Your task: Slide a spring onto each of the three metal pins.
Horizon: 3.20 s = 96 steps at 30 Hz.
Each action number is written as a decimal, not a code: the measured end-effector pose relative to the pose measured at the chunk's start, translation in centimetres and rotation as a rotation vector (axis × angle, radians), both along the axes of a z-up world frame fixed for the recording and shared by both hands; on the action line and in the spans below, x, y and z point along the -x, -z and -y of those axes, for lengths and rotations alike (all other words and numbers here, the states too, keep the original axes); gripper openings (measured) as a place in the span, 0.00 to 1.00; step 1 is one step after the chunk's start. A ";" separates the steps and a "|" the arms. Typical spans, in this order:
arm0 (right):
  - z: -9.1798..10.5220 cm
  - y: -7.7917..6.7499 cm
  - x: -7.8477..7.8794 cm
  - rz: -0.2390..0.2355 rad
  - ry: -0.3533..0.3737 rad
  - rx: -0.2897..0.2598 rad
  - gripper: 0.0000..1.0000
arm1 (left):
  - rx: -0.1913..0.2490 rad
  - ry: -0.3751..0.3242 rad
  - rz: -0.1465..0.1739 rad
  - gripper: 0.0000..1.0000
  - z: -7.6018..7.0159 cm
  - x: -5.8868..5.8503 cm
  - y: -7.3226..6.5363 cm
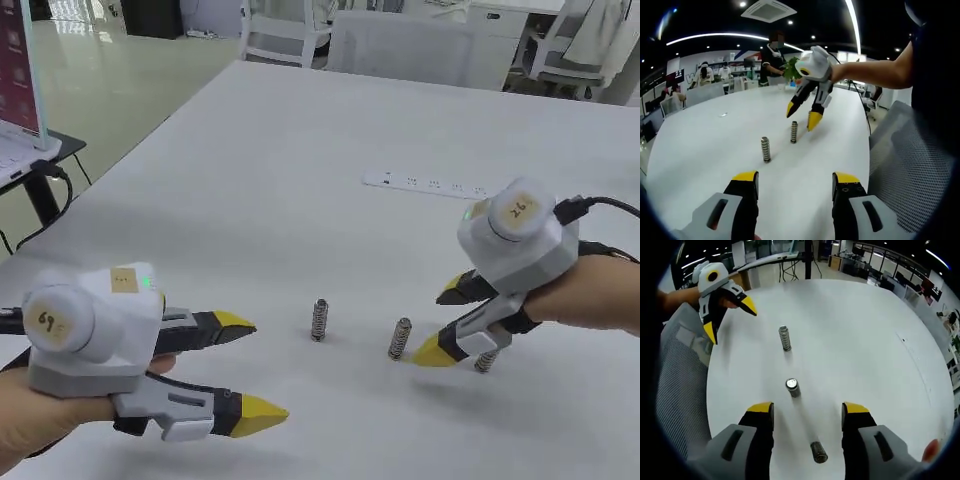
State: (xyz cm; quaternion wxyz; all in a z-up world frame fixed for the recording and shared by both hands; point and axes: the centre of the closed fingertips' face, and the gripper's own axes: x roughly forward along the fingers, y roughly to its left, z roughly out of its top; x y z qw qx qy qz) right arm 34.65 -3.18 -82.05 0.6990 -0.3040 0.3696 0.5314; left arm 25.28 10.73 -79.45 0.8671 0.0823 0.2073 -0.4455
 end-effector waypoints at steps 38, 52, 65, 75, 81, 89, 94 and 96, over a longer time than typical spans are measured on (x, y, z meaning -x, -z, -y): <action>6.9 -0.5 2.9 0.043 0.245 -0.181 0.60 | 0.011 0.017 -0.009 0.57 0.8 0.3 -0.4; 7.5 -0.9 5.3 0.066 0.290 -0.265 0.61 | 0.034 -0.002 -0.008 0.58 0.8 0.9 -0.8; 8.1 -1.2 7.5 0.096 0.301 -0.357 0.62 | 0.052 -0.025 -0.012 0.59 0.5 1.4 -0.7; 7.9 -1.8 8.4 0.123 0.312 -0.404 0.64 | 0.069 -0.066 -0.010 0.62 -0.1 1.6 -0.5; 8.0 -2.0 8.8 0.138 0.320 -0.422 0.66 | 0.073 -0.083 -0.010 0.64 -0.1 1.6 -0.2; 8.1 -2.1 9.1 0.155 0.326 -0.434 0.69 | 0.079 -0.106 -0.014 0.68 -0.4 1.5 0.0; 8.0 -2.1 9.1 0.165 0.330 -0.447 0.72 | 0.079 -0.117 -0.018 0.69 -0.6 1.6 0.2; 8.0 -2.1 9.1 0.168 0.329 -0.446 0.73 | 0.079 -0.122 -0.018 0.70 -0.7 1.5 0.3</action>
